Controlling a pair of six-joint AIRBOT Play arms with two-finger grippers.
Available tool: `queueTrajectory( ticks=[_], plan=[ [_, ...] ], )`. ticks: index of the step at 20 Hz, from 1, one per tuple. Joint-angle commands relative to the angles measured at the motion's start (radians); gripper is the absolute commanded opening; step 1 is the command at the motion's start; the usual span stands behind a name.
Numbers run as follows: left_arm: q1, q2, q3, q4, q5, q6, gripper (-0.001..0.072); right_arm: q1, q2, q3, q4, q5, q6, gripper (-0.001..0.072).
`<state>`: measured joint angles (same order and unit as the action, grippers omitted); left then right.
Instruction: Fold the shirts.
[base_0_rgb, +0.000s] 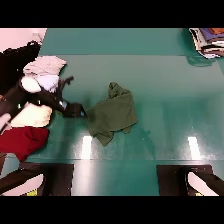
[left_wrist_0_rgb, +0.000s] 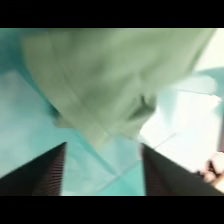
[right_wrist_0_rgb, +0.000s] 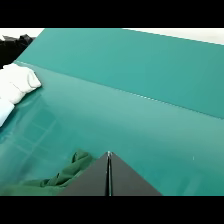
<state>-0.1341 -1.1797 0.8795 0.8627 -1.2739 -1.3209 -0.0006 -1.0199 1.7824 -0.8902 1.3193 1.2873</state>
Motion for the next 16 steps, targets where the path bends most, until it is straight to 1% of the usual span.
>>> queueTrajectory(
  ticks=[1,3,6,7,9,12,14,15,16],
  plan=[
    [0.005,0.095,-0.248,-0.130,0.071,0.025,0.0485,0.001,-0.010,0.000,0.001,-0.001,0.000,0.0019],
    [0.005,0.105,-0.302,-0.136,0.089,0.039,0.0485,0.001,-0.019,0.000,0.005,-0.001,0.000,0.0019],
    [0.003,0.105,-0.322,-0.169,0.139,0.048,0.0485,0.001,-0.031,0.000,0.007,0.000,0.000,0.0019],
    [-0.012,0.105,-0.322,-0.191,0.164,0.068,0.0486,0.001,-0.035,0.000,0.006,0.001,0.000,0.0019],
    [-0.093,0.099,-0.322,-0.191,0.225,0.068,0.0486,0.001,-0.043,-0.002,0.006,0.001,0.000,0.0019],
    [-0.229,0.091,-0.322,-0.190,0.332,0.034,0.0484,0.001,-0.048,-0.002,0.006,0.000,0.007,0.0019],
    [-0.246,0.091,-0.321,-0.190,0.357,0.012,0.0483,0.001,-0.048,-0.002,0.005,0.001,0.007,0.0019],
    [-0.241,0.091,-0.319,-0.190,0.350,0.000,0.0468,0.001,-0.047,-0.002,0.005,0.001,0.007,0.0019],
    [-0.232,0.092,-0.311,-0.189,0.337,-0.007,0.0234,0.001,-0.047,-0.002,0.005,0.002,0.007,0.0019]
  ],
)
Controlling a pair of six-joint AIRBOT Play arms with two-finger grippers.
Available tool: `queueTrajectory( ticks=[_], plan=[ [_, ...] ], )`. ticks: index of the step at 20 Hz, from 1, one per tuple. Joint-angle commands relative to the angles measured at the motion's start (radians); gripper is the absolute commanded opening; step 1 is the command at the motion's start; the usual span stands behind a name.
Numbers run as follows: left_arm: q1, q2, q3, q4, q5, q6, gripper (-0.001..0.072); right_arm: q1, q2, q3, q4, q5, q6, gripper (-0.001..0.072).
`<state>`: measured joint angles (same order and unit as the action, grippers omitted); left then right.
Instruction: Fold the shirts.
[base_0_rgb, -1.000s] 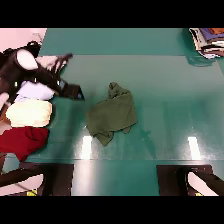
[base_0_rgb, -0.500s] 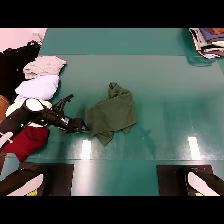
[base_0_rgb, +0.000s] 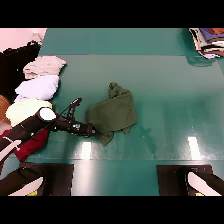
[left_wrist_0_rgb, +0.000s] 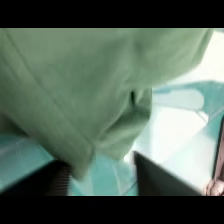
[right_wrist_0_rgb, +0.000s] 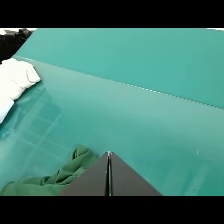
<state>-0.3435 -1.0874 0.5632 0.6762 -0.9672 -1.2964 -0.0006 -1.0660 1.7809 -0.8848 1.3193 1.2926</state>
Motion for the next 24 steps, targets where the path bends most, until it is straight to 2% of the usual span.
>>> queueTrajectory(
  ticks=[1,5,8,11,12,13,14,16,18,20,24],
  plan=[
    [-0.003,0.002,0.026,-0.001,0.003,-0.029,0.0030,0.001,-0.002,0.000,-0.002,0.005,0.002,0.0019],
    [0.179,0.046,0.227,0.073,-0.143,-0.031,0.0024,0.001,-0.004,-0.069,-0.008,0.066,0.028,0.0019],
    [0.314,0.076,0.421,0.185,-0.200,-0.032,0.0024,0.003,0.011,-0.281,-0.008,0.053,0.029,0.0019],
    [0.385,0.076,0.510,0.202,-0.200,-0.032,0.0024,0.018,0.013,-0.567,-0.006,-0.032,0.028,0.0032],
    [0.394,0.076,0.514,0.203,-0.194,-0.034,0.0024,0.038,0.011,-0.660,-0.005,-0.080,0.027,0.0186],
    [0.394,0.073,0.514,0.207,-0.194,-0.037,0.0024,0.069,0.003,-0.752,-0.002,-0.144,0.027,0.0409],
    [0.394,0.071,0.513,0.208,-0.194,-0.039,0.0024,0.108,-0.020,-0.819,0.003,-0.193,0.026,0.0464],
    [0.394,0.069,0.513,0.208,-0.194,-0.039,0.0024,0.215,-0.095,-0.897,0.009,-0.267,0.026,0.0464],
    [0.394,0.069,0.513,0.208,-0.193,-0.039,0.0024,0.331,-0.195,-0.915,0.079,-0.364,0.023,0.0463],
    [0.394,0.069,0.513,0.209,-0.194,-0.039,0.0024,0.429,-0.308,-0.874,0.140,-0.436,0.003,0.0463],
    [0.394,0.069,0.513,0.212,-0.194,-0.039,0.0024,0.549,-0.512,-0.697,0.187,-0.456,-0.004,0.0461]
  ],
)
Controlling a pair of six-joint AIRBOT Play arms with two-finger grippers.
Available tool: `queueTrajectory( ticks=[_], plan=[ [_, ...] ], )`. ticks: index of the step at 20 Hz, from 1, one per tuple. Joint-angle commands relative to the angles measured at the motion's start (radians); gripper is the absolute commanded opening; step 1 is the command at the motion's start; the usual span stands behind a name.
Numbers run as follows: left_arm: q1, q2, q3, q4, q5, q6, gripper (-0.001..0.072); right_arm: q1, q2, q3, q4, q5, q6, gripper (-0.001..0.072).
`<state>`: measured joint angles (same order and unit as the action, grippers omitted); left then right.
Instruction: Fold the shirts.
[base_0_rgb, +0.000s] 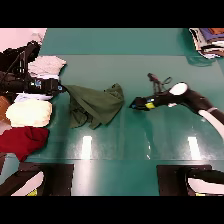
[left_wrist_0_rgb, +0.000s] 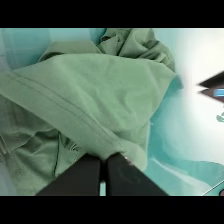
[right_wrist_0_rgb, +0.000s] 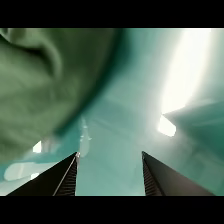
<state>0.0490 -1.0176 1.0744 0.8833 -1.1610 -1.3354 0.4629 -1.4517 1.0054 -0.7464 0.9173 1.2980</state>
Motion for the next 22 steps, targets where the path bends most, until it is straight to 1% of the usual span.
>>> queueTrajectory(
  ticks=[1,4,5,6,8,10,12,14,17,20,22],
  plan=[
    [0.002,-0.001,0.002,0.008,0.000,0.000,0.0024,0.100,-0.167,0.123,0.048,-0.055,-0.009,0.0461],
    [0.002,0.000,0.002,0.008,0.000,0.000,0.0024,0.116,-0.268,0.230,0.048,-0.039,-0.009,0.0448],
    [0.002,0.000,0.002,0.008,0.000,0.000,0.0024,0.117,-0.293,0.263,0.047,-0.031,-0.009,0.0404],
    [0.002,0.000,0.002,0.008,0.000,0.000,0.0024,0.117,-0.311,0.293,0.045,-0.024,-0.009,0.0259],
    [0.002,0.000,0.002,0.007,-0.002,0.000,0.0024,0.117,-0.327,0.345,0.039,-0.024,-0.010,0.0014],
    [0.002,0.007,0.008,-0.001,0.001,0.000,0.0023,0.105,-0.317,0.399,0.032,-0.002,-0.017,0.0017],
    [0.002,0.034,0.067,0.000,-0.003,0.000,0.0023,0.077,-0.263,0.462,-0.041,0.054,-0.018,0.0016],
    [0.002,0.074,0.185,0.000,-0.012,-0.003,0.0023,0.032,-0.165,0.544,-0.133,0.137,-0.016,0.0016],
    [0.002,0.151,0.397,-0.020,-0.031,-0.027,0.0023,-0.044,0.014,0.676,-0.171,0.267,-0.014,0.0016],
    [0.002,0.190,0.609,-0.116,-0.061,-0.027,0.0023,-0.095,0.178,0.816,-0.174,0.360,-0.013,0.0016],
    [0.002,0.200,0.704,-0.187,-0.077,-0.027,0.0023,-0.111,0.259,0.895,-0.174,0.390,-0.012,0.0016]
  ],
)
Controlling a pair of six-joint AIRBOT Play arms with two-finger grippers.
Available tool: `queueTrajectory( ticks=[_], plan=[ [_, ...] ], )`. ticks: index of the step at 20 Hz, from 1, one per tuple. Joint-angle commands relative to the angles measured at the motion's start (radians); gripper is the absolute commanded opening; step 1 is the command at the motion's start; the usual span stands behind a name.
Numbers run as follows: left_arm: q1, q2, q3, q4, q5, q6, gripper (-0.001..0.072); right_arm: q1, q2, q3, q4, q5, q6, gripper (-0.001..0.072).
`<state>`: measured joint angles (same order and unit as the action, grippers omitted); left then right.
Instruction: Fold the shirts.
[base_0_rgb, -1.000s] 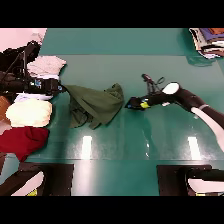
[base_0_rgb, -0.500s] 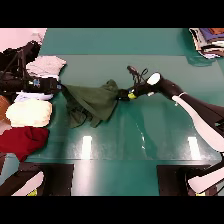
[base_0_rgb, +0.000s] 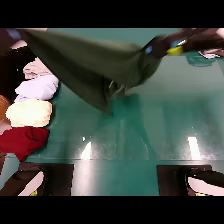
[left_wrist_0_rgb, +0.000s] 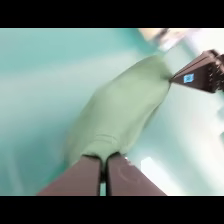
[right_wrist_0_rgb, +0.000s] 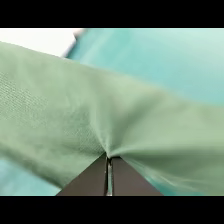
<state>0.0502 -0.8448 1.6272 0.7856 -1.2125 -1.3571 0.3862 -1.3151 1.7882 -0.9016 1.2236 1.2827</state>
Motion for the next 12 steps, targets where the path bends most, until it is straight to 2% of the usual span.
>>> queueTrajectory(
  ticks=[1,4,6,9,12],
  plan=[
    [0.000,0.027,0.178,-0.110,-0.034,-0.005,0.0023,-0.040,0.152,0.142,-0.019,0.090,0.010,0.0016],
    [0.000,0.025,0.181,-0.105,-0.089,-0.024,0.0022,-0.024,0.206,0.173,-0.109,0.099,0.118,0.0016],
    [0.000,0.024,0.108,-0.072,-0.116,-0.042,0.0023,0.001,0.202,0.137,-0.166,0.137,0.170,0.0016],
    [0.000,0.024,-0.106,-0.008,-0.158,-0.041,0.0023,0.051,0.136,0.000,-0.172,0.180,0.217,0.0017],
    [0.000,0.024,-0.379,0.101,-0.123,-0.031,0.0023,0.089,0.028,-0.168,-0.174,0.123,0.215,0.0018]
  ],
)
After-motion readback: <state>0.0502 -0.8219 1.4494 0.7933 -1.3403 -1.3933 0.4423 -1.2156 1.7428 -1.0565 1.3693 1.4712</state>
